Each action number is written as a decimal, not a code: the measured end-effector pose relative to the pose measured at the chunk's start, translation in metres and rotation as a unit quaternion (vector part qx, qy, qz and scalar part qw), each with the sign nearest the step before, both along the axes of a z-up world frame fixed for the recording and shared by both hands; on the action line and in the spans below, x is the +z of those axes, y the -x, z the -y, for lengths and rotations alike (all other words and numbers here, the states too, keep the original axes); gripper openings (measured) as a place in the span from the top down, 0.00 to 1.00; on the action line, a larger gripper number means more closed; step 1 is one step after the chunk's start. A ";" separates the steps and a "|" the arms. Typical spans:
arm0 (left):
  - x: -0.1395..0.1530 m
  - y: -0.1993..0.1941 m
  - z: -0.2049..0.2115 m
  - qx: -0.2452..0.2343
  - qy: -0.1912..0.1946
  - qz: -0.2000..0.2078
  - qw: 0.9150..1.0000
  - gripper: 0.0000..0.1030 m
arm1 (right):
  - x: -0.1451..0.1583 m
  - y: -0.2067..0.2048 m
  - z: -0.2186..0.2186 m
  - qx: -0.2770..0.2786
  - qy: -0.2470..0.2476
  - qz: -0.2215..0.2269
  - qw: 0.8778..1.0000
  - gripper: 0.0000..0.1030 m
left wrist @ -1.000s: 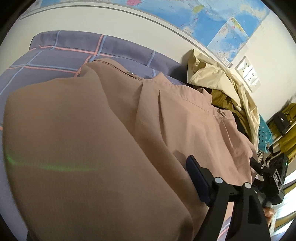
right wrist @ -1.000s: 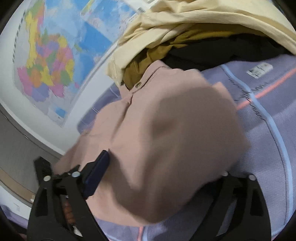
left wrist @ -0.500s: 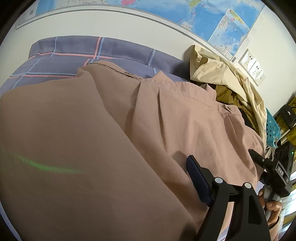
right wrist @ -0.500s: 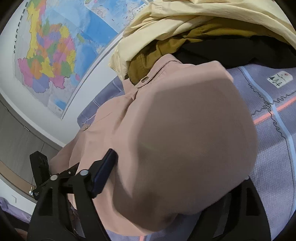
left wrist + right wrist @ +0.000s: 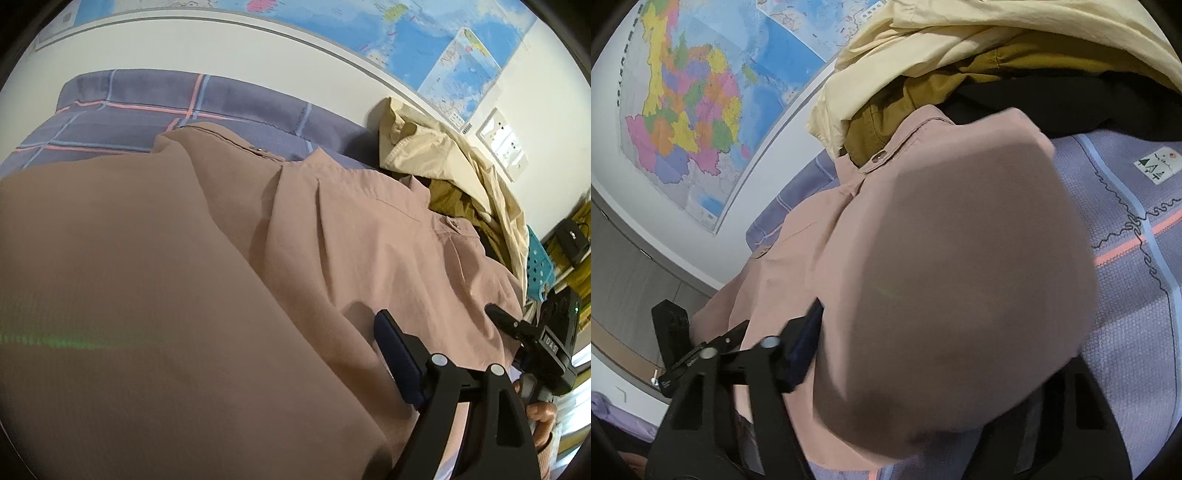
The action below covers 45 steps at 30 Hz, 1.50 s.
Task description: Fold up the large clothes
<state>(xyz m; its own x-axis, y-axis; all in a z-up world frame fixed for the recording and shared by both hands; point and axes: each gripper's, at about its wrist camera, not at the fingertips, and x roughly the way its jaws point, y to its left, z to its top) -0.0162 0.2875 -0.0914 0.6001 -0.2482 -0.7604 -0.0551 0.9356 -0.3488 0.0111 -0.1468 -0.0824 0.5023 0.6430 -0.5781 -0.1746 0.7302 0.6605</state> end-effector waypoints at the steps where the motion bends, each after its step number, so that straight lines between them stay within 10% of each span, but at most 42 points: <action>1: 0.000 -0.001 0.001 0.003 -0.004 0.000 1.000 0.29 | -0.001 -0.001 0.001 0.004 -0.011 -0.004 1.000 0.51; 9: 0.009 0.008 -0.011 0.006 0.032 -0.002 0.999 0.72 | 0.015 0.012 -0.001 0.045 -0.049 0.009 0.998 0.74; 15: 0.005 0.009 -0.018 -0.004 0.037 -0.016 0.999 0.54 | 0.011 0.012 0.009 0.034 -0.013 -0.010 0.999 0.37; 23: 0.001 -0.005 -0.011 -0.028 0.055 -0.014 0.998 0.21 | 0.006 -0.001 -0.003 0.040 -0.003 -0.004 0.999 0.21; 30: 0.002 -0.017 0.008 -0.012 -0.002 -0.011 1.000 0.23 | -0.002 -0.020 -0.016 0.058 -0.010 -0.008 0.998 0.61; 32: 0.002 -0.019 0.009 0.002 -0.019 -0.014 1.000 0.42 | -0.005 -0.022 -0.018 0.066 -0.030 -0.017 0.997 0.67; 36: 0.002 -0.024 0.005 0.009 -0.022 -0.029 0.999 0.60 | 0.000 -0.024 -0.020 0.078 -0.032 -0.013 0.996 0.65; 39: 0.001 -0.028 0.002 0.001 -0.010 -0.029 1.000 0.57 | -0.006 -0.026 -0.016 0.072 -0.037 -0.022 0.996 0.56; 41: 0.001 -0.030 0.003 -0.024 0.014 -0.026 0.999 0.34 | -0.007 -0.026 -0.016 0.072 -0.035 -0.018 0.997 0.53; 45: 0.002 -0.034 0.009 -0.011 -0.016 -0.029 0.999 0.52 | -0.006 -0.026 -0.019 0.077 -0.035 -0.016 0.996 0.65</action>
